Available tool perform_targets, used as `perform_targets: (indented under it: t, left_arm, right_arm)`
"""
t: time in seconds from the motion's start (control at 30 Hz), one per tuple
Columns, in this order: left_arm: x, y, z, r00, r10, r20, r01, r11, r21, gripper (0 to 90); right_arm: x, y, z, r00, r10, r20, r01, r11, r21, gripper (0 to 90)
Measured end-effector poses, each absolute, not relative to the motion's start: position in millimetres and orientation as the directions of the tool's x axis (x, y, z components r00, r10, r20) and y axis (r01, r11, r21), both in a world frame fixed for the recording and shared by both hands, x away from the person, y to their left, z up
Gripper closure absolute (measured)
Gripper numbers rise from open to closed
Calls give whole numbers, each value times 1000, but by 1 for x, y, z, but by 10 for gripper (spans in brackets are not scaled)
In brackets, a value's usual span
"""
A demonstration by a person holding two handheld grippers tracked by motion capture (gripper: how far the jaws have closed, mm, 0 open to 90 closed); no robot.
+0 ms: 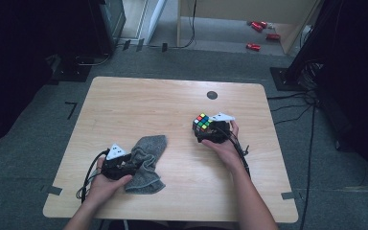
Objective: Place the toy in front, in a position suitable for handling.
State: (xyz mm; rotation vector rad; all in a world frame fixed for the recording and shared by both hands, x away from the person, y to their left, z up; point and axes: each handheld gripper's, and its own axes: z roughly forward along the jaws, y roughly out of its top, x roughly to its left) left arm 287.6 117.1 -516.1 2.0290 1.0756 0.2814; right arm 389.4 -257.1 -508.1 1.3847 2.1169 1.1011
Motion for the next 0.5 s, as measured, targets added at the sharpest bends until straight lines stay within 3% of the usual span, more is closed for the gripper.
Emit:
perform_targets:
  t: [0.37,0.5]
  left_arm:
    - [288,117,-516,615,771,-166,594,-313,741,463]
    - [288,117,-516,615,771,-166,593,-314,741,462]
  right_arm:
    - [375,-248,-509,-446,894,46,571,245,783,131]
    - [377,-246,-514,-383,924,12,578,230,783,125]
